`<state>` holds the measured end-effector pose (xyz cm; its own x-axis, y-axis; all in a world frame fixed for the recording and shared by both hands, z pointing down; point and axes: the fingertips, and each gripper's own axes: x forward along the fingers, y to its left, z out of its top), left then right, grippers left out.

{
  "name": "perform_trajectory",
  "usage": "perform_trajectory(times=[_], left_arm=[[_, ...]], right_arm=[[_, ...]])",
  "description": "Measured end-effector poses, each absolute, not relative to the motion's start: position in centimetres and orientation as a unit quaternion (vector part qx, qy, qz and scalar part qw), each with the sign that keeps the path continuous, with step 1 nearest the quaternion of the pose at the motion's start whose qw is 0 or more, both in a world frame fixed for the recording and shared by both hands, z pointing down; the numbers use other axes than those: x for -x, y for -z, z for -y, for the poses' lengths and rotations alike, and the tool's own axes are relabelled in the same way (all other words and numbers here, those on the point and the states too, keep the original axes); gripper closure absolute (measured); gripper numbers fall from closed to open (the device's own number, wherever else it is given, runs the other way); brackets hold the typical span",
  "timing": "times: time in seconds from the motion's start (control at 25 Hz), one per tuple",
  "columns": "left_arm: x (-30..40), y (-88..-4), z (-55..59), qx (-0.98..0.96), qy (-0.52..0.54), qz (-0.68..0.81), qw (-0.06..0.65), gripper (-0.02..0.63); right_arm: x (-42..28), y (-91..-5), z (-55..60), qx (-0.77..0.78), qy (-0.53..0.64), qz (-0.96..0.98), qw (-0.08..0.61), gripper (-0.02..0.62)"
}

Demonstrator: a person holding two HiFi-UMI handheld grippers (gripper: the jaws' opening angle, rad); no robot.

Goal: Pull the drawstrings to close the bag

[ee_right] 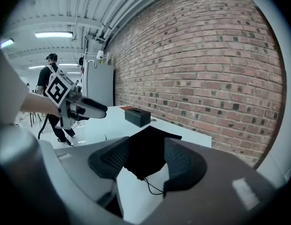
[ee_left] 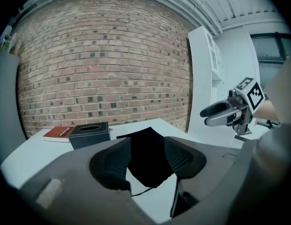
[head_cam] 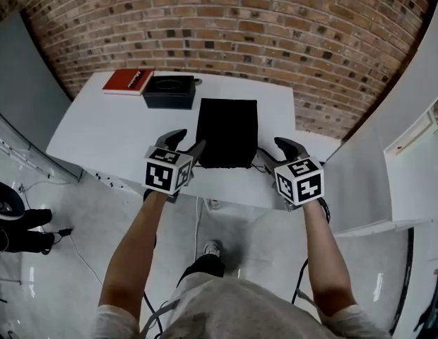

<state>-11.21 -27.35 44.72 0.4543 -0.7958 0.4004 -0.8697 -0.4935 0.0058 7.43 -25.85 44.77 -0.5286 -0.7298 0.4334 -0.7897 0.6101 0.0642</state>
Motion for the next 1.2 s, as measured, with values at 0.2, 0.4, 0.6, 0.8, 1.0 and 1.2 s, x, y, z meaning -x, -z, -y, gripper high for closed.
perform_trajectory(times=[0.2, 0.4, 0.6, 0.8, 1.0, 1.2], left_arm=[[10.9, -48.1, 27.2, -0.858, -0.229, 0.448, 0.099, 0.374], [11.0, -51.1, 27.2, -0.861, -0.272, 0.419, 0.094, 0.374], [11.2, -53.9, 26.9, -0.861, -0.318, 0.387, 0.087, 0.376], [11.6, -56.4, 26.6, -0.859, -0.365, 0.351, 0.069, 0.376], [12.0, -59.7, 26.2, -0.857, -0.401, 0.314, 0.076, 0.376], [11.9, -61.7, 26.1, -0.854, -0.437, 0.274, 0.071, 0.376]], right_arm=[[-6.7, -47.4, 26.1, -0.407, -0.077, 0.875, 0.251, 0.36], [-6.3, -50.2, 26.3, -0.378, -0.082, 0.875, 0.29, 0.365], [-6.1, -52.5, 26.4, -0.357, -0.085, 0.874, 0.318, 0.373], [-5.9, -54.5, 26.4, -0.339, -0.092, 0.873, 0.339, 0.382], [-6.0, -56.5, 26.5, -0.319, -0.096, 0.872, 0.359, 0.389], [-6.1, -58.5, 26.4, -0.297, -0.106, 0.869, 0.381, 0.411]])
